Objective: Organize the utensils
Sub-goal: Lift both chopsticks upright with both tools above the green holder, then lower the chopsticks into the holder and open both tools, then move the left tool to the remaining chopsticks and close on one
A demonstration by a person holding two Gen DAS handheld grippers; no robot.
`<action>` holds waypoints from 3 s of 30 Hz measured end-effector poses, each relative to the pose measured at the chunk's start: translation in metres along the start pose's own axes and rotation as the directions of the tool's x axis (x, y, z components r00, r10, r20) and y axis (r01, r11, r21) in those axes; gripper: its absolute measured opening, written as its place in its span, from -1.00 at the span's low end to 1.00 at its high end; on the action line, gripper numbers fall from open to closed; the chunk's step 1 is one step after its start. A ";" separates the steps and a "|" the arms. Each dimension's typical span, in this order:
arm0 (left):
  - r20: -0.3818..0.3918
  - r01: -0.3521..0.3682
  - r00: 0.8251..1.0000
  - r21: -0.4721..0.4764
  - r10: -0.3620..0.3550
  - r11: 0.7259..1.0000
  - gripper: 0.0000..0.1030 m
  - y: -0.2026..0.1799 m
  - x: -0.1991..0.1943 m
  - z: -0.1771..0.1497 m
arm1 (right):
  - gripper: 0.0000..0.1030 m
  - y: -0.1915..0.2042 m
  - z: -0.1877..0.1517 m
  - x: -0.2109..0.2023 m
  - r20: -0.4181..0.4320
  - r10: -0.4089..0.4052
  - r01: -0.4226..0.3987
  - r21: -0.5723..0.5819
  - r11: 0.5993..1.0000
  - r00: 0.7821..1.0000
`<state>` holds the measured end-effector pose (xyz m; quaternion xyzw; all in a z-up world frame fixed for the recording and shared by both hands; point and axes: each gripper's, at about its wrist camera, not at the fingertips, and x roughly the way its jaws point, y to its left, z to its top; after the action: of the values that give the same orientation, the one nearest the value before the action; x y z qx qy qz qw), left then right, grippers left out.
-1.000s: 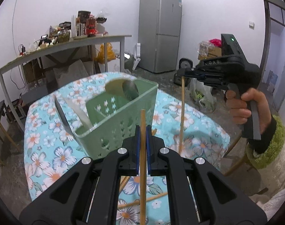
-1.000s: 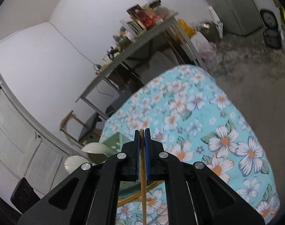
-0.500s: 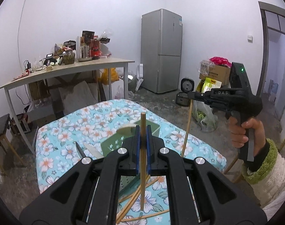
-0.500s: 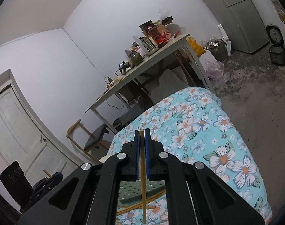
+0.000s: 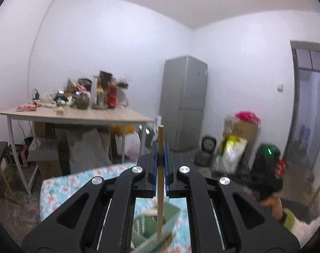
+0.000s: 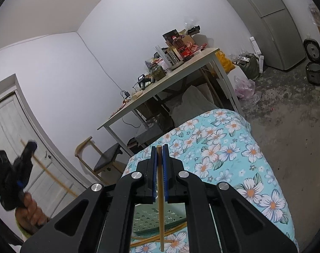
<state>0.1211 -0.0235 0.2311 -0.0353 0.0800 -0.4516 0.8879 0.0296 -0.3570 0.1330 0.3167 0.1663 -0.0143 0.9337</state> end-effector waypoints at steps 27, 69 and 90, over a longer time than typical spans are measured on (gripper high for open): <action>-0.029 -0.127 0.992 -0.111 0.124 0.986 -0.33 0.041 0.040 -0.070 | -0.90 0.062 0.031 -0.030 0.091 0.089 -0.073 -0.160 0.984 0.992; -0.187 -0.140 0.978 -0.237 0.096 0.961 -0.24 0.062 -0.069 -0.168 | -0.35 0.181 0.006 0.070 0.009 0.065 -0.049 -0.557 0.829 0.998; -0.497 0.336 0.837 0.140 -0.228 0.931 -0.14 -0.050 -0.011 -0.218 | -0.31 0.055 -0.054 0.001 -0.141 -0.127 0.084 -0.279 0.957 0.982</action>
<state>0.0362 -0.0419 0.0240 0.1637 0.2371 -0.5789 0.7628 0.0218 -0.2809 0.1249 0.1766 0.2564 -0.0161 0.9502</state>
